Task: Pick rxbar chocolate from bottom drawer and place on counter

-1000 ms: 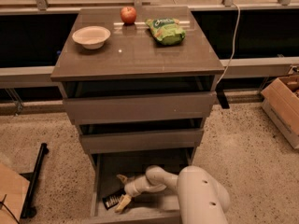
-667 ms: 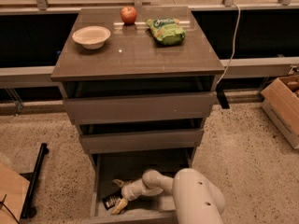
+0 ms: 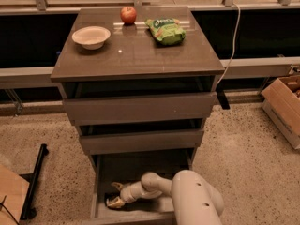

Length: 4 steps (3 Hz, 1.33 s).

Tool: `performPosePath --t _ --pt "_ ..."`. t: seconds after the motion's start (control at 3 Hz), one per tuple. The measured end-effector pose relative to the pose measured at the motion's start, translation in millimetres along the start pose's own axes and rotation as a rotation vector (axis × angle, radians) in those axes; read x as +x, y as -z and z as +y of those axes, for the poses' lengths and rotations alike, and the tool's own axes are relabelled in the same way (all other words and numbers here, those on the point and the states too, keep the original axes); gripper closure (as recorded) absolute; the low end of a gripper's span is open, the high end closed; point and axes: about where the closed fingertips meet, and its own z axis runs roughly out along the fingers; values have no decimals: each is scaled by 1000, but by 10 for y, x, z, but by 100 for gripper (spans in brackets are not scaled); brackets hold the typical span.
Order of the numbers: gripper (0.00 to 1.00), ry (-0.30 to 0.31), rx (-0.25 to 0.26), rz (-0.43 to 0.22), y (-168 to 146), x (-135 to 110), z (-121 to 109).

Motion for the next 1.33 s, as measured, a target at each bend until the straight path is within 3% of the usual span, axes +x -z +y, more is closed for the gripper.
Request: performPosePath --t 0.67,1.33 --pt "100 0 0 0 15 -25 3" --pt "100 0 0 0 22 -36 4"
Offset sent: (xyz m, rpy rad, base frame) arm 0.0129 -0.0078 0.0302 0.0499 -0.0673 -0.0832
